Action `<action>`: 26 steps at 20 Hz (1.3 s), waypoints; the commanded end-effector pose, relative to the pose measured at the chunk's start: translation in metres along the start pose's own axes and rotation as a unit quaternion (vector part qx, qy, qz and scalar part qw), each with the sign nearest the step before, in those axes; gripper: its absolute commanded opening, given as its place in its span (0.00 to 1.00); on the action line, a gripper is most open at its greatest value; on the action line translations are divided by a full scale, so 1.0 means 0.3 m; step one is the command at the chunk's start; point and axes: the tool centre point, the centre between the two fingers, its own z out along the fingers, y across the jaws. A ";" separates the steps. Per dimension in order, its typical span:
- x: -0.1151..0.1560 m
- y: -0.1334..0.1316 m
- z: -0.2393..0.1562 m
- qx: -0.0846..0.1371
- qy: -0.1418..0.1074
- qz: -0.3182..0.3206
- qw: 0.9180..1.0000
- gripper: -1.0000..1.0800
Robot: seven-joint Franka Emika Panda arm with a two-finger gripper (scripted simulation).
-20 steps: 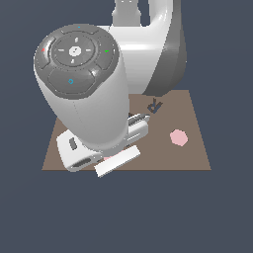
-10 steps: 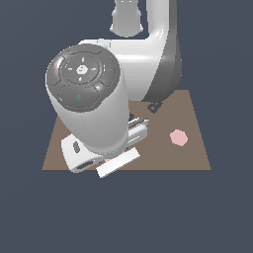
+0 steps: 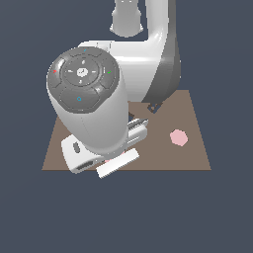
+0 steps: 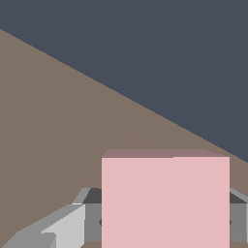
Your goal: Insert a designated object into the corresponding slot on a board.
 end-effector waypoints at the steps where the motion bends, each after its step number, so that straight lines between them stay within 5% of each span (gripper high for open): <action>1: 0.001 -0.002 0.003 0.000 0.000 0.000 1.000 0.00; 14: 0.001 -0.011 -0.008 0.000 -0.001 -0.021 1.000 0.00; 26: 0.005 -0.077 -0.012 0.000 0.000 -0.151 0.989 0.00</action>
